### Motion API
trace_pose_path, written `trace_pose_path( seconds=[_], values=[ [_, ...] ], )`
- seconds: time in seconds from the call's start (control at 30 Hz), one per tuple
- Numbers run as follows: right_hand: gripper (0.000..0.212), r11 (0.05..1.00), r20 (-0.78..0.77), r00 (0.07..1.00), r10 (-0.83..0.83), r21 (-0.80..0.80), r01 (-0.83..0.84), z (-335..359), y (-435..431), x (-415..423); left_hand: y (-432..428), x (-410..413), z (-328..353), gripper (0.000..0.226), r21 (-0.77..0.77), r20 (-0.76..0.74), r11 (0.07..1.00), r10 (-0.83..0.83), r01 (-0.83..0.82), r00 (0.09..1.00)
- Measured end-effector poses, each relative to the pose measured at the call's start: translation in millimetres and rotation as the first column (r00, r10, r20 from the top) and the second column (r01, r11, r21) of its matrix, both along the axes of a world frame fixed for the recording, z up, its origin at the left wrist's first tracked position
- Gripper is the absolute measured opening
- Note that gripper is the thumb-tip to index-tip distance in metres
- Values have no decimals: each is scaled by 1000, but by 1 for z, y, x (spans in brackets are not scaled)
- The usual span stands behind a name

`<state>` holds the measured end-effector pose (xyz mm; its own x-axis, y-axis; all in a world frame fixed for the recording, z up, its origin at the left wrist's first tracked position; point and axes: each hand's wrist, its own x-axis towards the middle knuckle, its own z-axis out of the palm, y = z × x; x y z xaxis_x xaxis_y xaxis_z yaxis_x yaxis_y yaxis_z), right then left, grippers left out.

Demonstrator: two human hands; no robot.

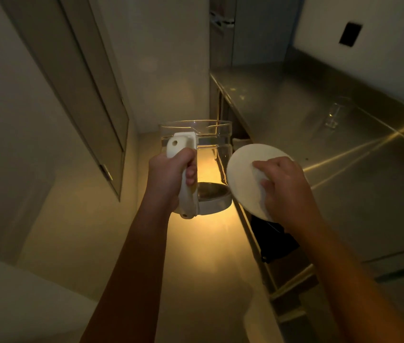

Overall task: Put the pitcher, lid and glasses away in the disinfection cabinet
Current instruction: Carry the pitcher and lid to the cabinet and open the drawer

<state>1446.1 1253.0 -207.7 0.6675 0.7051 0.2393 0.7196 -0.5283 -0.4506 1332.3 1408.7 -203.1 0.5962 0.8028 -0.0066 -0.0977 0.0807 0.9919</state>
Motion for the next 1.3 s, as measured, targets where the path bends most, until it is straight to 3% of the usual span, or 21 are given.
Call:
trace_pose_path(
  seconds=[0.4, 0.93, 1.3],
  values=[
    [49, 995, 12, 995, 98, -12, -98, -24, 126, 46, 110, 31, -17, 21, -34, -39, 994, 100, -101, 994],
    [44, 980, 53, 985, 165, 108, -170, -24, 276, 280, 250, 260, -10, 27, -18, -7, 995, 103, -103, 995],
    [47, 990, 28, 992, 120, 67, -121, -41, 369, 375, 353, 357, -28, 26, -26, -44, 997, 77, -78, 996]
  ],
)
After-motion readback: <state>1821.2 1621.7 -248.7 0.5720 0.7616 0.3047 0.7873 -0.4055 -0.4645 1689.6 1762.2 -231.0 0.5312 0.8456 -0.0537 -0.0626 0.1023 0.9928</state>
